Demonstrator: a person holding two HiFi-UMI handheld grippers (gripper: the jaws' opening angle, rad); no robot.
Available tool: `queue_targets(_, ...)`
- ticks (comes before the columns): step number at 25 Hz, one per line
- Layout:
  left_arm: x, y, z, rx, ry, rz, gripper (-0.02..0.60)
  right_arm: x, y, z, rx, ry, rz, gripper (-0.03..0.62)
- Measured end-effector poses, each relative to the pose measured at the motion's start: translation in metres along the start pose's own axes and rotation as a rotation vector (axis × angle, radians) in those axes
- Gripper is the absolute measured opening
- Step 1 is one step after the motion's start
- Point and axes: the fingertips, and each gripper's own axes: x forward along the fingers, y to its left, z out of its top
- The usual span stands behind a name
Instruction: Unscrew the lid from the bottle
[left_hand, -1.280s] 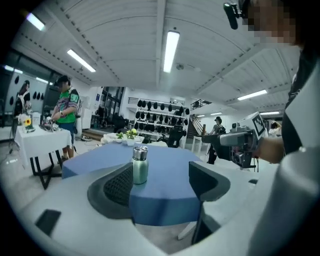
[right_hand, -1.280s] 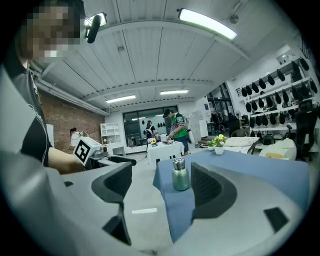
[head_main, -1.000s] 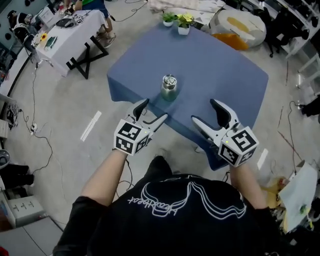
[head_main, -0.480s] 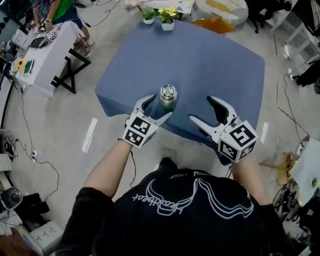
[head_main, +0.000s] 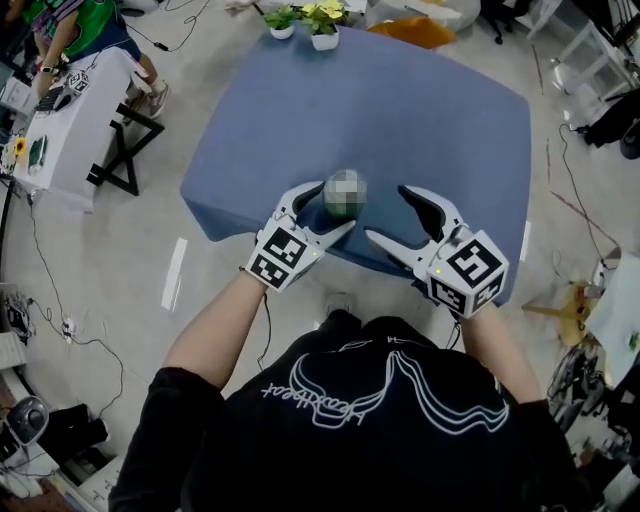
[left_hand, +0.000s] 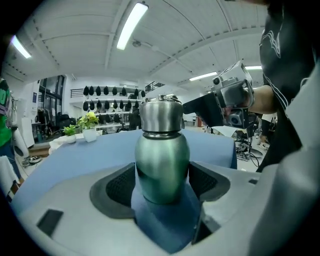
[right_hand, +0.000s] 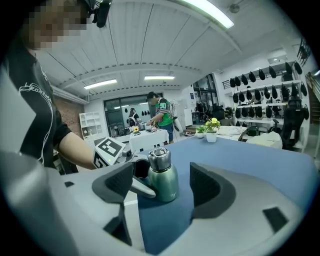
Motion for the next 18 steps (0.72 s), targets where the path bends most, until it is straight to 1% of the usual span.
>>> queue_targets(7,0.001,-0.001,0.001,0.006,-0.029,-0.049,0.331,0.027,0.003,0.004,-0.005,-0.011,-0.005,0.339)
queue_targets(14,0.003,-0.005,0.001,0.008,-0.036,-0.057,0.33,0.049,0.003,0.006,-0.013,-0.044,-0.01,0.318)
queue_targets(18,0.002,-0.003,0.0,0.001,-0.045,-0.046,0.33,0.062,0.006,0.007,-0.015,-0.051,-0.008,0.307)
